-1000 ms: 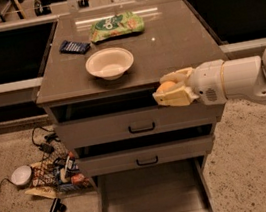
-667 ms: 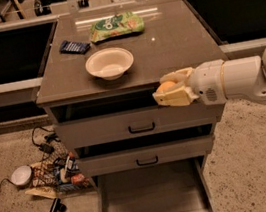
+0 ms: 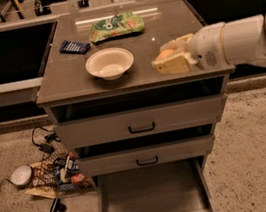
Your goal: Pick orange from bottom drawer and place on counter
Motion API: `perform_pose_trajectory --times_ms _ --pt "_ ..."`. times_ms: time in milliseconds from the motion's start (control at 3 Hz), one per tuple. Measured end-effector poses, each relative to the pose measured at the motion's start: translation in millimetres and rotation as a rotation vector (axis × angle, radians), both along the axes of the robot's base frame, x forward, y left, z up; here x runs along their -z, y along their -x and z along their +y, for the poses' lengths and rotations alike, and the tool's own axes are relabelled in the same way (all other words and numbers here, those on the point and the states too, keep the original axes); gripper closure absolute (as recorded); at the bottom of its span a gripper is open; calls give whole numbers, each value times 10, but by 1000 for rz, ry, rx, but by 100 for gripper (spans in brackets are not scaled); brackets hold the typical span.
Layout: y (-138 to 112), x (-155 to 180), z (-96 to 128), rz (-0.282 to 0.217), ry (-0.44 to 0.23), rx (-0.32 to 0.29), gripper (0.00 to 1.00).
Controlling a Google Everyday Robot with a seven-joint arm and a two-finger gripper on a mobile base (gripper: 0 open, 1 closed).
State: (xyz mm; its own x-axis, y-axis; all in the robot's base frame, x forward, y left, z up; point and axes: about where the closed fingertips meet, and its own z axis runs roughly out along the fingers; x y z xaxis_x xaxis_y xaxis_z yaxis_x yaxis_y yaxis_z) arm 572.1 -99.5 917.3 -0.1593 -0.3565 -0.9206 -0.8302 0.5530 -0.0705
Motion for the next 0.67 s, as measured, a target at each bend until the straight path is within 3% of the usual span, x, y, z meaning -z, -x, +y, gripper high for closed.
perform_pose_trajectory --times_ms 667 --pt "-752 -551 -368 -99 -44 71 100"
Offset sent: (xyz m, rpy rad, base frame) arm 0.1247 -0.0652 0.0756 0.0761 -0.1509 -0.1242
